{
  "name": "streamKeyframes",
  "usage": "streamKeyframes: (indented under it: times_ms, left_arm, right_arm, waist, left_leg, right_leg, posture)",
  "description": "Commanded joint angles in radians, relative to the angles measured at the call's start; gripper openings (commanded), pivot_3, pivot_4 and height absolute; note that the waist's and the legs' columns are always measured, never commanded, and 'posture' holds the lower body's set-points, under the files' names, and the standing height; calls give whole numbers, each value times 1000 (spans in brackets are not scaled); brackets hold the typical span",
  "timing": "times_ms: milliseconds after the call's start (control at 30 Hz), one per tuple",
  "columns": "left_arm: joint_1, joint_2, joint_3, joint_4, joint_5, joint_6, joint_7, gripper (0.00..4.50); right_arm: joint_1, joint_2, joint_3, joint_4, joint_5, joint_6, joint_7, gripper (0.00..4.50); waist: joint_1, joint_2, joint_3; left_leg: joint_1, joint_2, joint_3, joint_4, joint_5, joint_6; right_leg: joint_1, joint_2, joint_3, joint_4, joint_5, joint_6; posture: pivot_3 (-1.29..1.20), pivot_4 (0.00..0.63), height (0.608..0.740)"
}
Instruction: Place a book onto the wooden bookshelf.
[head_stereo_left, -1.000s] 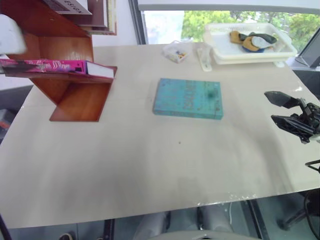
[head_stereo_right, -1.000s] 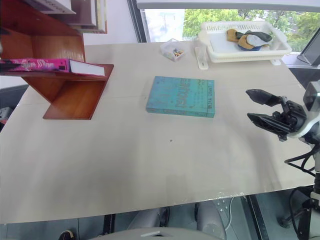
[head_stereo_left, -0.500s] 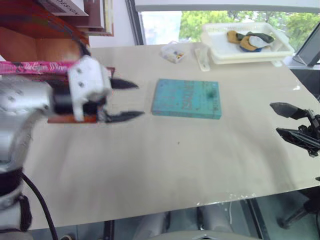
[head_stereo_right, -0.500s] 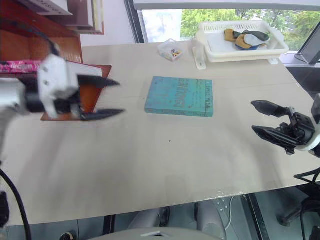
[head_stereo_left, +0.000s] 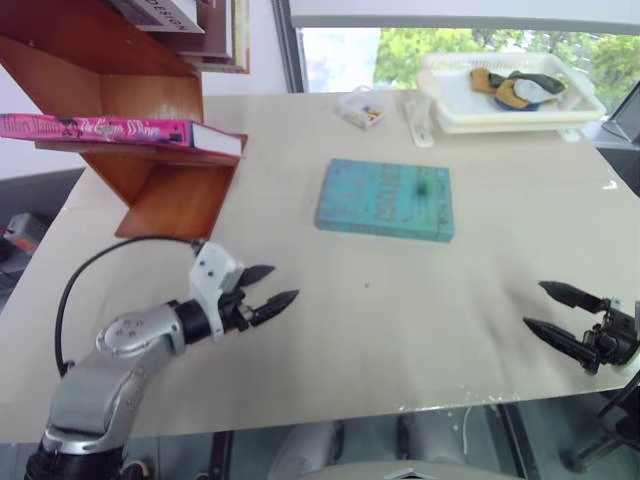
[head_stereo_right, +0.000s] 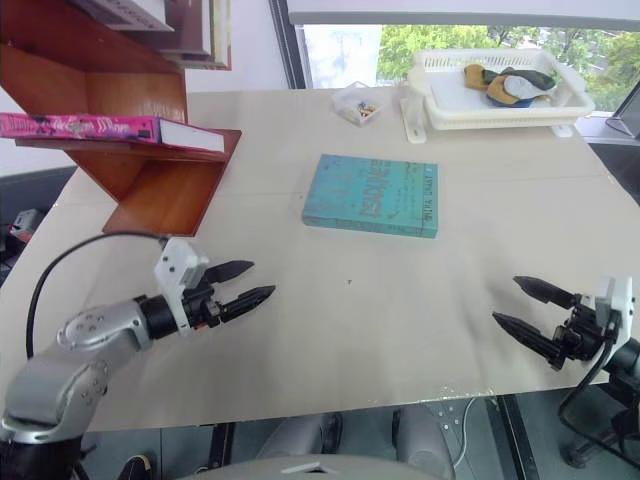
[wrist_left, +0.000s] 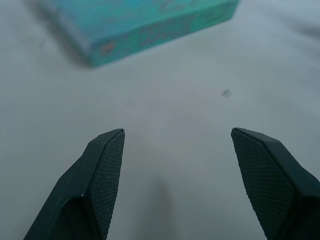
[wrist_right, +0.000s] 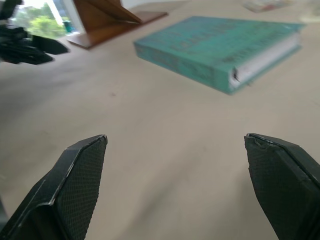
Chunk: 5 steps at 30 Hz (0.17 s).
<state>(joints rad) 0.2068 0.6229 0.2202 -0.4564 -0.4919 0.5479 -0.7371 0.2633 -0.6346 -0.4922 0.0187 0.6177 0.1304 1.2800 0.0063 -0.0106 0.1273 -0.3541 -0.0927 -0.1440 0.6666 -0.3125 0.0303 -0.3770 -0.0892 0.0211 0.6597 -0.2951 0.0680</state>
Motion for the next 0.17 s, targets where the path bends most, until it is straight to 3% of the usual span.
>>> streamKeyframes:
  times_ms: [33, 167]
  left_arm:
    - [42, -21, 36, 42, 14, -82, -6, 3576]
    - [79, -12, 35, 90, 56, -170, -28, 3576]
  right_arm:
    - [16, -3, -58, 44, -17, -90, -7, 4500]
    - [5, -12, -79, 82, -3, -124, -9, 4500]
  waist:
    - [4, 0, 0]
    - [7, 2, 0]
  left_leg:
    - [0, 0, 0, 0, 0, 0]
    - [1, 0, 0, 0, 0, 0]
  right_leg:
    - [0, 0, 0, 0, 0, 0]
    - [0, 0, 0, 1, 0, 0]
  posture:
    - [0, 150, 740]
    - [0, 150, 740]
